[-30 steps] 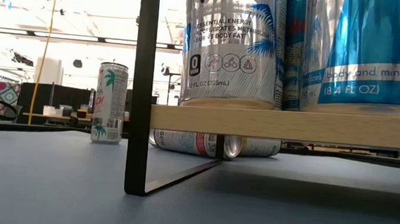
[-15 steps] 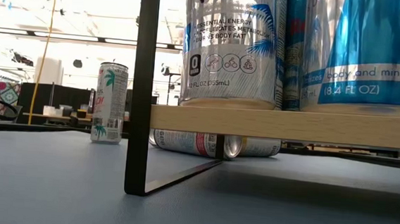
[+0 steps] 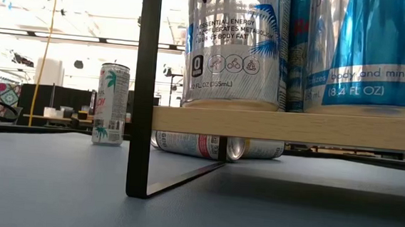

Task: Place canned beverage on shelf
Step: Put the white yellow soda can on the shelf

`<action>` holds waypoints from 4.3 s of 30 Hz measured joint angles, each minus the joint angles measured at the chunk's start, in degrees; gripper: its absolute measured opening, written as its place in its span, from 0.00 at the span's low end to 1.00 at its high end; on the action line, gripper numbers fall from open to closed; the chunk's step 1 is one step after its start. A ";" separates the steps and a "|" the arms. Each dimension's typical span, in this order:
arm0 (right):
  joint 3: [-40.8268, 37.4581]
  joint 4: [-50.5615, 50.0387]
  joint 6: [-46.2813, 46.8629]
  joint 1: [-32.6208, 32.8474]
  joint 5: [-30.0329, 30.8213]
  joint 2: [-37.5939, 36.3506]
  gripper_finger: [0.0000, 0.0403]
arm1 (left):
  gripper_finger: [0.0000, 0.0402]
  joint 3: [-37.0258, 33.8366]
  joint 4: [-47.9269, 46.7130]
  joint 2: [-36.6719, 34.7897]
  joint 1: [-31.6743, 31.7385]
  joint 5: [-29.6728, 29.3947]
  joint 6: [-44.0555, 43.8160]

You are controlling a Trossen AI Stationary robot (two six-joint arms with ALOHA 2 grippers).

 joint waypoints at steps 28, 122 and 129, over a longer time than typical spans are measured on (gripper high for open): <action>10.84 10.40 -59.37 -50.51 5.38 0.04 0.82 | 0.84 -11.22 1.00 -5.72 16.39 18.88 8.44; -6.27 22.39 -91.55 -61.87 39.36 9.95 0.55 | 0.84 -58.97 52.57 -31.04 42.69 49.51 22.48; -6.20 17.54 -96.02 -54.22 66.56 6.53 0.55 | 0.84 -58.97 52.97 -31.06 42.18 49.35 21.67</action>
